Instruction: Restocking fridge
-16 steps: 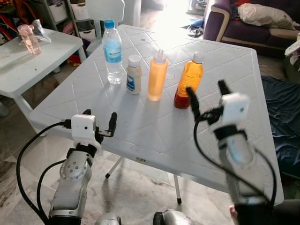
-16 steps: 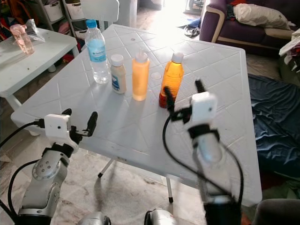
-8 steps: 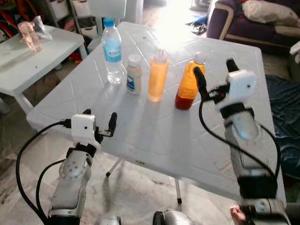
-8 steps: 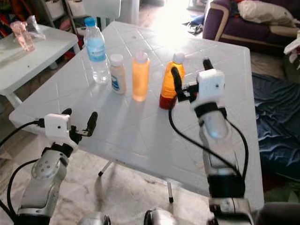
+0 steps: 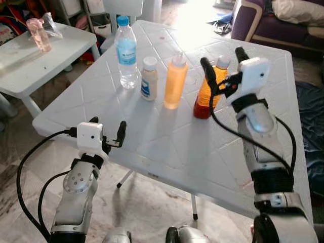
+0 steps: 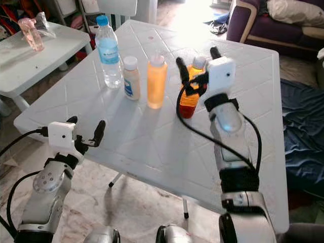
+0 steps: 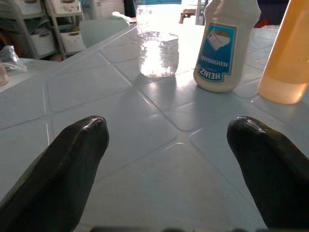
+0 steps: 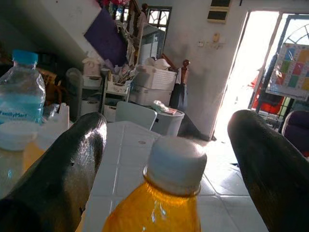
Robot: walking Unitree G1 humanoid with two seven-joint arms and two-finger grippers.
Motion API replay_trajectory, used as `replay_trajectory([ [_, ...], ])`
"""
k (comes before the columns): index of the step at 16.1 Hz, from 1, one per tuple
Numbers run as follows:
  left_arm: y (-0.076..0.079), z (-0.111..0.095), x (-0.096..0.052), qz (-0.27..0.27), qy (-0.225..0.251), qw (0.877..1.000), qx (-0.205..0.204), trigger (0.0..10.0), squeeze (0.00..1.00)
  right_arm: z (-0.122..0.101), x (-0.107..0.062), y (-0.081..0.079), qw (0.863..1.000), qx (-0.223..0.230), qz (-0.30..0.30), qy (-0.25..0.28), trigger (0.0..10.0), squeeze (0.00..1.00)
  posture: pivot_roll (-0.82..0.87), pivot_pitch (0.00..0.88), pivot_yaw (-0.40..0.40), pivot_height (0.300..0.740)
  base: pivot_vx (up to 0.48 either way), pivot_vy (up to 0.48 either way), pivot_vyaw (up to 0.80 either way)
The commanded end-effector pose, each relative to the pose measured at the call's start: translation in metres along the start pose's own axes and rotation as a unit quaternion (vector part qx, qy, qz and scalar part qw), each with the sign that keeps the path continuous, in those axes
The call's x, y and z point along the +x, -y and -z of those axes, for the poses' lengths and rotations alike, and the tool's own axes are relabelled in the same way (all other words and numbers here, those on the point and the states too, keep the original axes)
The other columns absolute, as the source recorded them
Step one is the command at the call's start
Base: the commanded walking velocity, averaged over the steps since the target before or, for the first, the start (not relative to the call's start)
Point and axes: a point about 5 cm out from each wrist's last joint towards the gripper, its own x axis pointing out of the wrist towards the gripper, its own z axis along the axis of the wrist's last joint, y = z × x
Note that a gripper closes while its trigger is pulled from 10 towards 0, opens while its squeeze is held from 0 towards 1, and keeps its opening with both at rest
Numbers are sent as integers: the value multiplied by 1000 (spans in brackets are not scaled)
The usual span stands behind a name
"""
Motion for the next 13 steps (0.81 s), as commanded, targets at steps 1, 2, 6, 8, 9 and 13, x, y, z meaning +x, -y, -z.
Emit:
replay_trajectory([
  [1,0,-3,1,4,0,1000,7,10000,0,2,3,0,1000,5,-1,-11,8039,0,96,99,-21,740,0,0,0],
  [2,0,-3,1,4,0,1000,8,10000,0,5,4,-3,1000,9,-10,-24,3333,0,96,99,-20,740,0,0,0],
  [6,1,-3,3,7,-1,1000,8,10000,0,9,9,-9,999,24,-18,-42,0,0,94,100,-18,740,0,0,0],
  [8,1,-3,4,7,0,1000,8,10000,0,8,10,-10,999,25,-18,-42,0,0,93,99,-18,740,0,0,0],
  [9,1,-3,4,7,0,1000,8,10000,0,7,11,-10,999,24,-19,-44,0,0,92,96,-19,740,0,0,0],
  [13,3,-3,5,8,0,1000,7,10000,0,7,11,-7,998,13,-6,-61,0,0,92,95,-22,740,0,0,0],
])
